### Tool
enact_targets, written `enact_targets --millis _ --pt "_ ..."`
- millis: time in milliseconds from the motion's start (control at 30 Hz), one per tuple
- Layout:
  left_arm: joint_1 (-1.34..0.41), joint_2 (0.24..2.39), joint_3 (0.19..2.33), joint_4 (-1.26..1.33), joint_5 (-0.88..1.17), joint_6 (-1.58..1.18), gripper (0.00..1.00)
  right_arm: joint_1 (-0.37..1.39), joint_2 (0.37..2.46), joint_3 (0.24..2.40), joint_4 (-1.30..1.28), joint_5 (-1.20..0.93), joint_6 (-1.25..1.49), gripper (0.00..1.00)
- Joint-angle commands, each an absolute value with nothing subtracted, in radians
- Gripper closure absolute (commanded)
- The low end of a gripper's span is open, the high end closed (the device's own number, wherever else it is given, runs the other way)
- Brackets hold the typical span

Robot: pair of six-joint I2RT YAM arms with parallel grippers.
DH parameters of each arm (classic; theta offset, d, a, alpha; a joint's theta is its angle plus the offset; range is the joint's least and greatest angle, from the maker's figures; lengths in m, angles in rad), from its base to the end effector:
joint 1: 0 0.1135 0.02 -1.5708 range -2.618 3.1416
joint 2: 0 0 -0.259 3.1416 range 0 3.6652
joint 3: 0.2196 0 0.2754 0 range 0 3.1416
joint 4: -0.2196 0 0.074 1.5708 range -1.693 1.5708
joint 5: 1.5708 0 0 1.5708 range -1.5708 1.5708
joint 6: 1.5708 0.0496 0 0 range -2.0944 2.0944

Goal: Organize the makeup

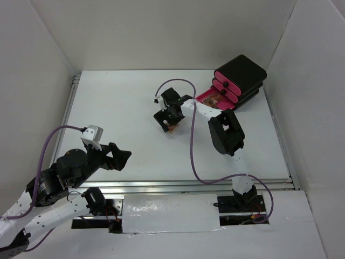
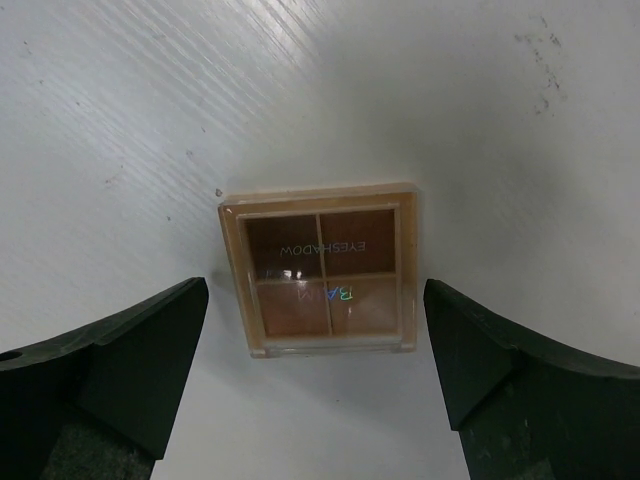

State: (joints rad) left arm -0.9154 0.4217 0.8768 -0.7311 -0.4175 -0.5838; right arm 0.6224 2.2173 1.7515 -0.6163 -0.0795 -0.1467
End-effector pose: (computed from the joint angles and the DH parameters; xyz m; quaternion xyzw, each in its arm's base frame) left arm 0.0852 -0.0778 0.3590 0.0055 0.7903 -0.2810 0.5445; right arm 0.4048 0.2953 0.1441 -0.3726 0.8951 0.0944 0.2258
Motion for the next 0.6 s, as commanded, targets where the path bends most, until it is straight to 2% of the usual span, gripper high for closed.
enact_targets --millis 0,67,167,200,233,267,400,567 --pt "-0.92 0.416 0.873 -0.693 -0.422 -0.594 0.01 0.63 2.218 1.75 -0.643 -0.061 -0.14 0.05" --pt "-0.92 0.416 0.873 -0.695 -0.423 -0.595 0.01 0.629 2.224 1.753 -0.652 -0.063 -0.135 0.1" --pt "-0.92 0.41 0.871 -0.693 -0.42 -0.594 0.0 0.634 2.223 1.74 -0.654 -0.064 -0.129 0.13" --pt "-0.92 0.407 0.871 -0.692 -0.422 -0.594 0.01 0.634 2.223 1.733 -0.653 -0.071 -0.129 0.17" --pt "-0.92 0.405 0.873 -0.692 -0.42 -0.594 0.01 0.635 2.221 1.729 -0.653 -0.074 -0.127 0.28" --pt "-0.92 0.403 0.871 -0.692 -0.422 -0.595 0.01 0.634 2.214 1.723 -0.646 -0.074 -0.124 0.34" --pt "-0.92 0.405 0.871 -0.692 -0.42 -0.595 0.01 0.641 2.18 1.675 -0.614 -0.037 -0.088 0.5" --pt "-0.92 0.403 0.871 -0.692 -0.42 -0.595 0.01 0.641 2.047 1.582 -0.522 -0.034 -0.031 0.53"
